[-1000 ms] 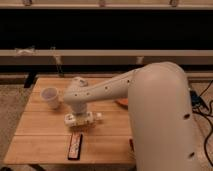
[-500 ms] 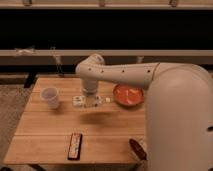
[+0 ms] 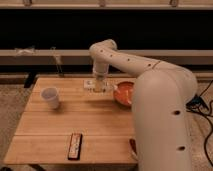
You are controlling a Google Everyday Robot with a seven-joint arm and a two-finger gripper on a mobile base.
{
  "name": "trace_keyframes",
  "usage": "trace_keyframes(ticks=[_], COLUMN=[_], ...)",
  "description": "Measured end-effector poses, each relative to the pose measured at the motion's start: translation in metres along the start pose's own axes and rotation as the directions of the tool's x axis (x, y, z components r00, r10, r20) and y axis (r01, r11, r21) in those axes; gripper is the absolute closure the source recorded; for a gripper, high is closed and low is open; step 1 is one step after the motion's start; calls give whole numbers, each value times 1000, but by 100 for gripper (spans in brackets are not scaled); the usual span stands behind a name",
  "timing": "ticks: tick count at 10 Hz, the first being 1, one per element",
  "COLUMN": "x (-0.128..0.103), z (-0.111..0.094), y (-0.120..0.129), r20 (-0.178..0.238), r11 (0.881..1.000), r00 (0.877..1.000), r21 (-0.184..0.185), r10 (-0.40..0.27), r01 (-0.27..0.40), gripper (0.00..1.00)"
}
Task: Place the bottle in the ceramic bowl
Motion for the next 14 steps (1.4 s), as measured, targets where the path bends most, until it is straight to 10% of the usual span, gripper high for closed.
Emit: trace_keyframes(ticks=[4, 9, 14], x=[57, 145, 165], z=[14, 34, 27], y=[-56, -48, -51], r20=[3, 6, 3], r11=[988, 958, 941], r00=[988, 960, 941], r21=[-35, -70, -28], r10=[153, 279, 338], r01=[-153, -278, -338], gripper=[100, 100, 56])
